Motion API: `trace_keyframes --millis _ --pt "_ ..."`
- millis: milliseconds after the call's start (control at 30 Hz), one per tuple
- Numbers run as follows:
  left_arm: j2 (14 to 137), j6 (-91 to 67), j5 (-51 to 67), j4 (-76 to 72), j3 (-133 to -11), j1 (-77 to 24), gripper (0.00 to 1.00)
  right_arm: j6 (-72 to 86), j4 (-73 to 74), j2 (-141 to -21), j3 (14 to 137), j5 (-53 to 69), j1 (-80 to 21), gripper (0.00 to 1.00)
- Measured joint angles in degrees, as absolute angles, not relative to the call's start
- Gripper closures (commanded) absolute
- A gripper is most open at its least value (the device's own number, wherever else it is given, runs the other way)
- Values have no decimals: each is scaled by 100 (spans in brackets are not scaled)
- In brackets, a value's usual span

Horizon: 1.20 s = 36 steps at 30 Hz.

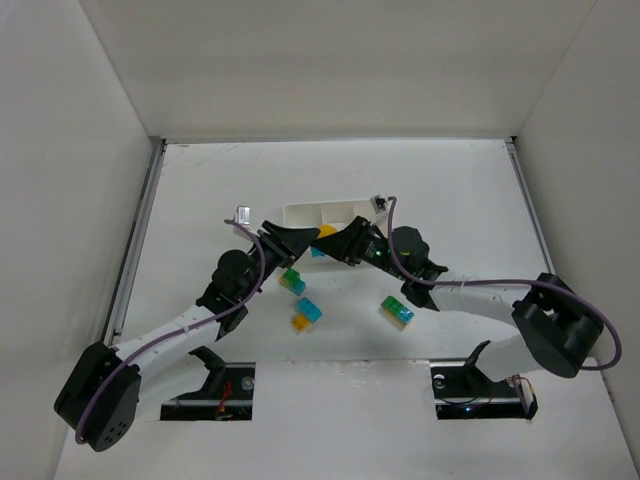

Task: Sort the legos into containers by color

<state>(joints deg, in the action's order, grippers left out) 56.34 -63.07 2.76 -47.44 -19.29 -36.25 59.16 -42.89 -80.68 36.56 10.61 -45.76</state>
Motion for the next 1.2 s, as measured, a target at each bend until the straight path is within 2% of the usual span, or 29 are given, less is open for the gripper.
trace_keyframes --millis 333,433,567,667,1000,1200 --pt "5561 -6440 134 -4888 -1876 -3559 66 6761 -5446 -8600 3621 1356 -4449 73" --pt "5559 -6469 148 -4912 -1839 -3551 63 6967 -5634 -8694 3564 1420 -4431 73" --pt "5553 -6508 176 -5017 -1833 -3529 52 7148 -5800 -8761 3548 1463 -4416 73" --pt "5450 -6545 261 -5033 -1824 -3470 48 7207 -5885 -8761 3498 1522 -4403 73" --pt "5155 -6514 362 -4821 -1782 -3402 49 7249 -6047 -8755 3280 1575 -4200 73" --pt "5581 -6394 548 -4775 -1782 -3402 47 7273 -6077 -8691 3280 1638 -4169 73"
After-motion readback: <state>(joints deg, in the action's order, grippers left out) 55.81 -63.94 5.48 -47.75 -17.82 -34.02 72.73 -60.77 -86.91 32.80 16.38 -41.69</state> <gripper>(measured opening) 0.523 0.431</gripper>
